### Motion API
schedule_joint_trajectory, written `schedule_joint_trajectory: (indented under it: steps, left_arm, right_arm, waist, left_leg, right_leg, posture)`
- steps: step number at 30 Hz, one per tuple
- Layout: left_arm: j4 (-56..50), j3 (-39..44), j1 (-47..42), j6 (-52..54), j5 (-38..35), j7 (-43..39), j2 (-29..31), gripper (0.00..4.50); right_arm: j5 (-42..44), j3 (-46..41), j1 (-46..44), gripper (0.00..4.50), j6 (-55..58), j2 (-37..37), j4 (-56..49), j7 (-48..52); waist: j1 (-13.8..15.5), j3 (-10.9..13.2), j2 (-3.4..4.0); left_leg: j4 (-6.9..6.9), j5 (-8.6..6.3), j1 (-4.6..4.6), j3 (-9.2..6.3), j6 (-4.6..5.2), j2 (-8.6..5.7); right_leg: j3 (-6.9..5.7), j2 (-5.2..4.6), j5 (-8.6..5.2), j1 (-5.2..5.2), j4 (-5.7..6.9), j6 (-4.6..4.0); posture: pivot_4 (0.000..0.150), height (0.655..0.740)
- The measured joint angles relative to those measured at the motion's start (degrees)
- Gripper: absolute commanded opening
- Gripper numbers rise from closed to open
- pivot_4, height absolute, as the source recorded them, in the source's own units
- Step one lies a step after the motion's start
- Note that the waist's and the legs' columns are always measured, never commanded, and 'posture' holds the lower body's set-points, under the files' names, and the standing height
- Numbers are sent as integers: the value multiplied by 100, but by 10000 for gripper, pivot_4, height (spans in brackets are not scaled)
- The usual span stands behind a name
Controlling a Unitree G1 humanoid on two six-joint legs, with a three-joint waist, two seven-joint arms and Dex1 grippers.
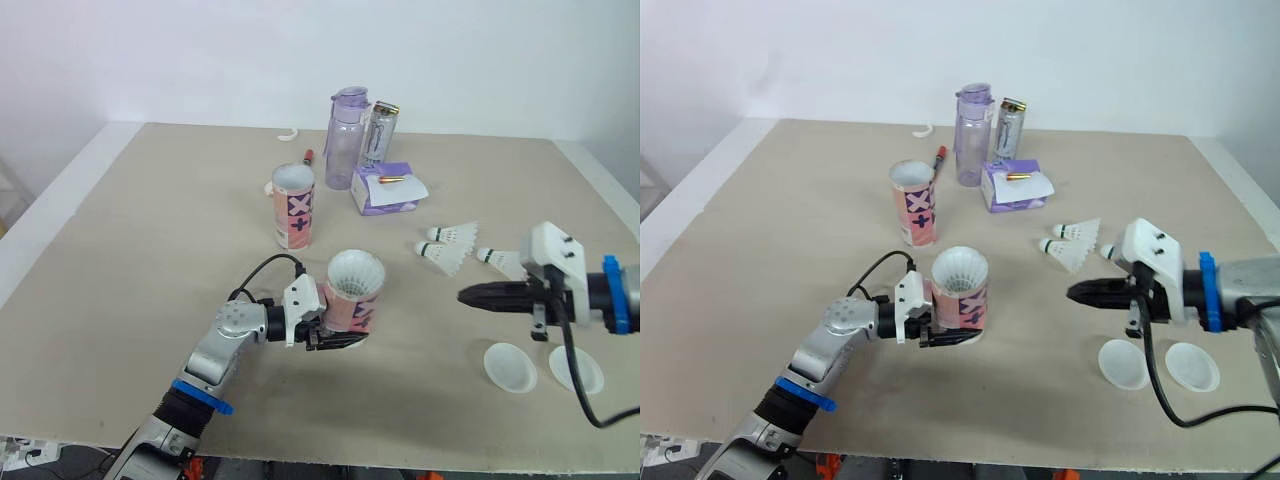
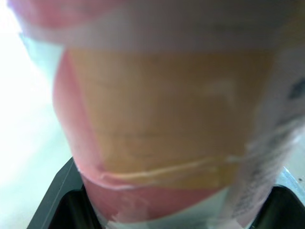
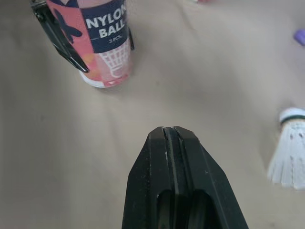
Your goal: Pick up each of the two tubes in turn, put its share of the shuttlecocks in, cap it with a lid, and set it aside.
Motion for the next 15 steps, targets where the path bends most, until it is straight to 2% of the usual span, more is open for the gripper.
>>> schedule_joint_trajectory:
  steps: [4,6,7,10,12,15]
  left_arm:
    - [85,-110,17,-254,84,-79,47,30012]
    - [89,-127,15,-344,113,-114,66,30012]
    - [91,-129,15,-355,112,-128,74,30012]
    - [92,-166,20,-411,109,-208,76,30012]
    - [92,-186,25,-407,99,-231,65,30012]
    - [87,-227,54,-375,40,-269,56,30012]
  right_arm:
    - [-111,-240,664,15174,-145,-296,184,109]
    - [-283,-274,985,24749,-325,-436,330,170]
    - [-391,-280,1166,27636,-424,-499,449,209]
    - [-605,-278,1429,41073,-701,-546,843,228]
    - [-626,-233,1427,43805,-795,-574,953,233]
    - [-726,-28,1319,43805,-961,-631,1224,216]
  waist:
    - [7,-2,2]
    - [4,-2,3]
    - [3,-2,2]
    - [2,-2,3]
    - [2,-2,3]
    - [-3,-2,2]
  left_leg:
    - [0,0,6,0,0,-1]
    - [-1,0,8,3,0,2]
    - [-1,0,8,4,0,2]
    - [-1,0,9,6,0,2]
    - [-1,0,10,6,0,2]
    - [-1,0,12,7,0,3]
  right_leg:
    - [1,-1,-8,10,-3,-10]
    - [2,0,-7,12,-10,-10]
    - [4,0,-6,12,-11,-8]
    - [8,1,-3,12,-14,-4]
    - [8,3,-2,13,-14,-4]
    - [9,4,-2,14,-16,-5]
  posture:
    - [1500,7400]
    - [1500,7400]
    - [1500,7400]
    - [1500,7400]
    - [1500,7400]
    - [1500,7400]
